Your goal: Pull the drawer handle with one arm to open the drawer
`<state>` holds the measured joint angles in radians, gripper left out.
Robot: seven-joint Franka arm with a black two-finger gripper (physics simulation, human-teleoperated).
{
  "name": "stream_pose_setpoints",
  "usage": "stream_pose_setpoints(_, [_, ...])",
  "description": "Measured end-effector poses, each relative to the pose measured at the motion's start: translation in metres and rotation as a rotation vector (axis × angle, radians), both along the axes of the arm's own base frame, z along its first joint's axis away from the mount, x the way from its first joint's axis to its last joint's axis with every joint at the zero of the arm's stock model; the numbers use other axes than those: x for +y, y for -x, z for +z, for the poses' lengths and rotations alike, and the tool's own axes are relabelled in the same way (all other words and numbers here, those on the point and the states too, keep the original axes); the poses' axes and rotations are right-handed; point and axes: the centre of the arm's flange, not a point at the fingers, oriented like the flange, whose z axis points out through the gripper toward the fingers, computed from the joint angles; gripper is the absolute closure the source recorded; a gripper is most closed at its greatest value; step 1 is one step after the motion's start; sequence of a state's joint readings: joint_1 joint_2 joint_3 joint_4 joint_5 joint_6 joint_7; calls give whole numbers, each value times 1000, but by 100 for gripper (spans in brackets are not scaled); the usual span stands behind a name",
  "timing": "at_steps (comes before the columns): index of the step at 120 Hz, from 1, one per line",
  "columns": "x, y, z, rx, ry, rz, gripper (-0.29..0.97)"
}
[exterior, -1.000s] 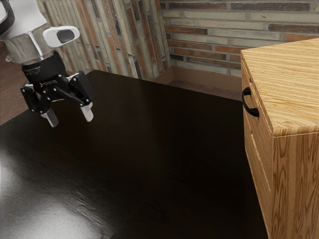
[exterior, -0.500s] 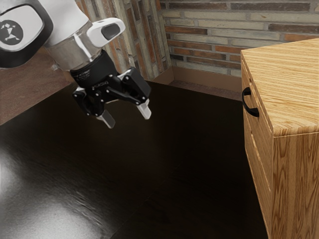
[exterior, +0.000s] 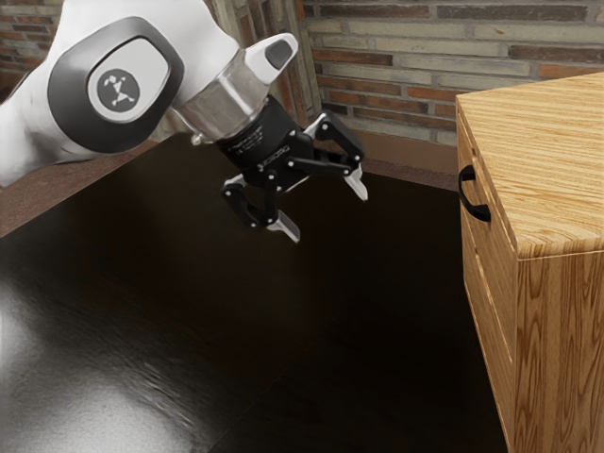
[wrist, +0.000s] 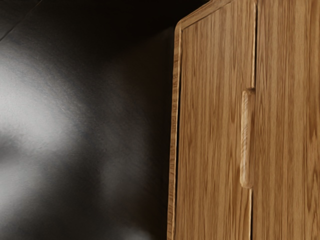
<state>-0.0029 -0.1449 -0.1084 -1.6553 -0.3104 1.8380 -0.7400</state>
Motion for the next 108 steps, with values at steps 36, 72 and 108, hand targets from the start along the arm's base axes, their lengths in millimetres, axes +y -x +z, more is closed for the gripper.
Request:
stream_pose_setpoints(36, [-22,-13,8,-64,104,96,0])
stream_pose_setpoints(72, [-49,-28,-18,-18,149,133,0])
stream_pose_setpoints(108, [-44,-50,-32,-23,182,201,0])
